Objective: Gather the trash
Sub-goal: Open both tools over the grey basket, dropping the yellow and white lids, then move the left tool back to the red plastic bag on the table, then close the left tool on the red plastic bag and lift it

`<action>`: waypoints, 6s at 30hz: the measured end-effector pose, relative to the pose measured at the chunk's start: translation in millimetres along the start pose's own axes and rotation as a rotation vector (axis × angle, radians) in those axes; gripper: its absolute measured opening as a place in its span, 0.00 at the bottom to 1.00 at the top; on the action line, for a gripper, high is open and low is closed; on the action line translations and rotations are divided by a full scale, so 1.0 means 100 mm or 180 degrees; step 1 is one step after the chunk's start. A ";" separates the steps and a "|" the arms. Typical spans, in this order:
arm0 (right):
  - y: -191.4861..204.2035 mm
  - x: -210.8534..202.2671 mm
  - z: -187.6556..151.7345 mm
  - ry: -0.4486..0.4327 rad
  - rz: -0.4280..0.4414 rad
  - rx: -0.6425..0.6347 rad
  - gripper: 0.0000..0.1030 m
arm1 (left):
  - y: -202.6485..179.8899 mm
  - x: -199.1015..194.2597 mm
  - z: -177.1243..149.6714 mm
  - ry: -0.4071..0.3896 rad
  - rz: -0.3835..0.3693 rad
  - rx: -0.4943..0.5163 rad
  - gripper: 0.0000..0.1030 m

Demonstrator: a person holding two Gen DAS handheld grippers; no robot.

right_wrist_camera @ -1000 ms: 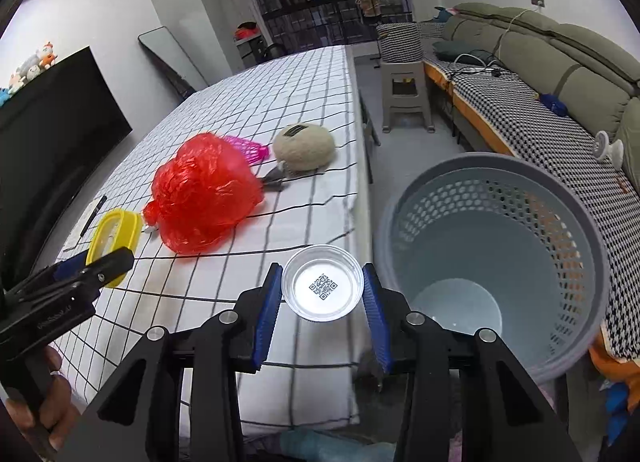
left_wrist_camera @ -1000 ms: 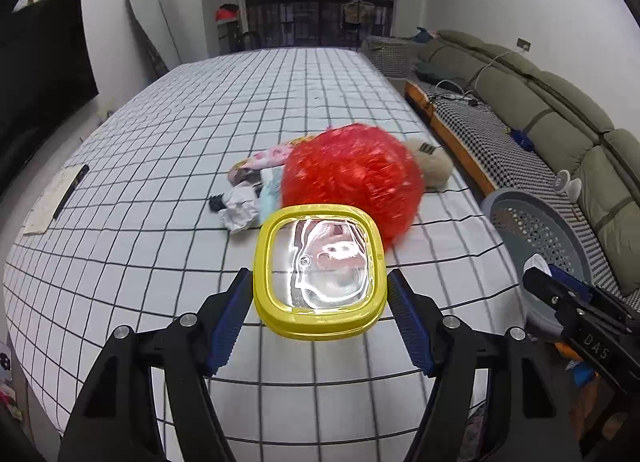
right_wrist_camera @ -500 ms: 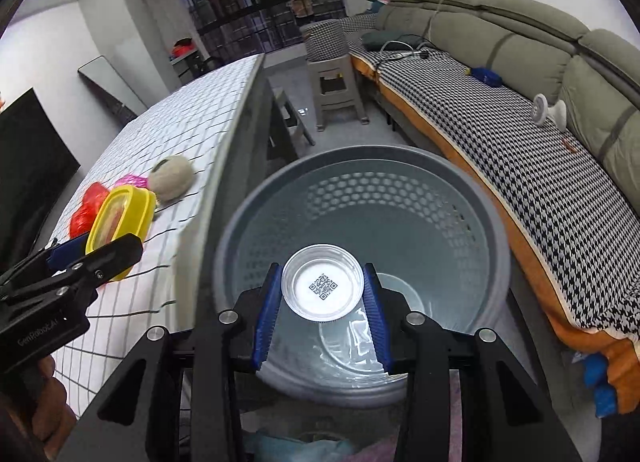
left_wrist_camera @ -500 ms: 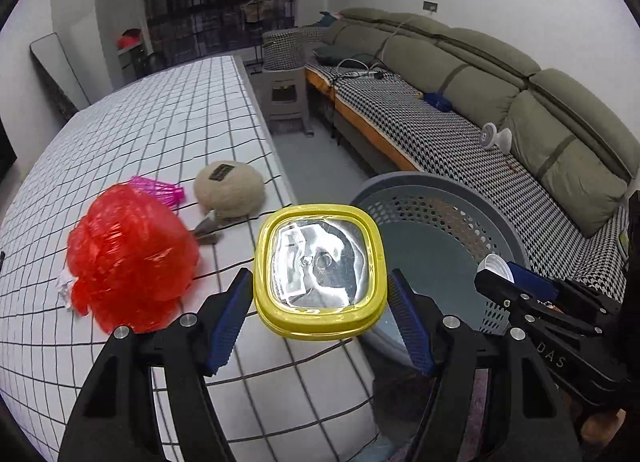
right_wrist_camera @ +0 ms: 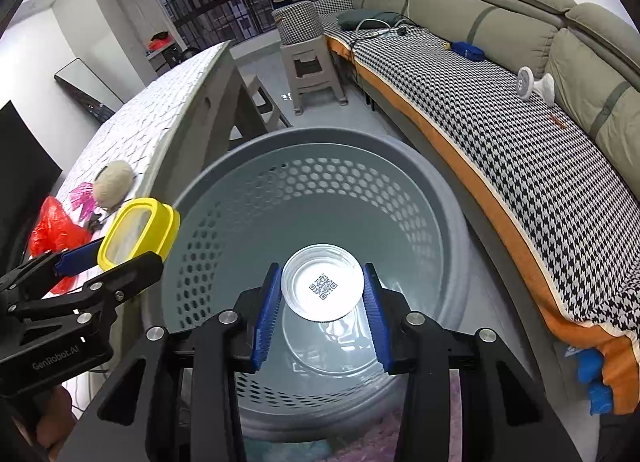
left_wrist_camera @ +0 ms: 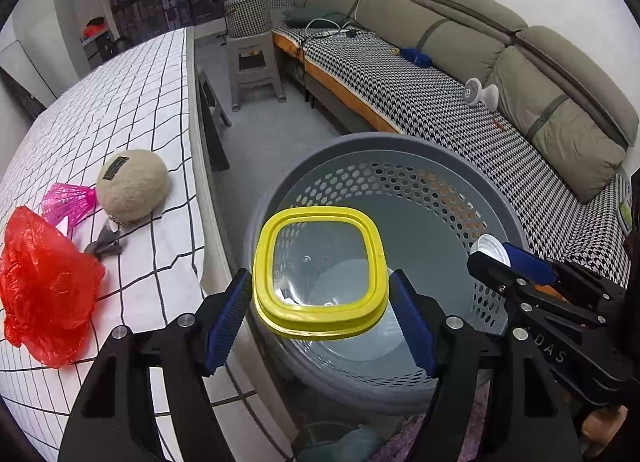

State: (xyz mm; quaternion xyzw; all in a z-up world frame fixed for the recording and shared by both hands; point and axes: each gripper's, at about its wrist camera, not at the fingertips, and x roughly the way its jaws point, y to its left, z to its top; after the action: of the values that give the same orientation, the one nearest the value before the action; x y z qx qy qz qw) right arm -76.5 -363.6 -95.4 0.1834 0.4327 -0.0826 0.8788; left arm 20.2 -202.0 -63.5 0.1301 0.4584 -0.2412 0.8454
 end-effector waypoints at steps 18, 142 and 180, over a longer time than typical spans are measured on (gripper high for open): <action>-0.04 -0.15 -0.05 -0.0138 -0.0029 0.0120 0.53 | 0.03 -0.08 -0.07 -0.0046 0.0056 -0.0078 0.76; 0.77 -0.09 0.06 -0.0408 0.1071 -0.0059 0.56 | 1.56 -0.33 -0.17 -0.0273 0.1068 -0.0972 0.50; 1.29 -0.08 0.11 -0.0364 0.1260 -0.0360 0.56 | 1.76 -0.89 -0.49 -0.0514 0.0827 -0.1106 0.39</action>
State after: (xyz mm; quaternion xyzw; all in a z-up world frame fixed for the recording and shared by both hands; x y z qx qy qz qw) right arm -34.4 -248.9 -50.4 0.2102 0.3417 0.1057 0.9099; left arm 36.9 -5.1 -16.0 0.0207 0.4034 -0.0574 0.9130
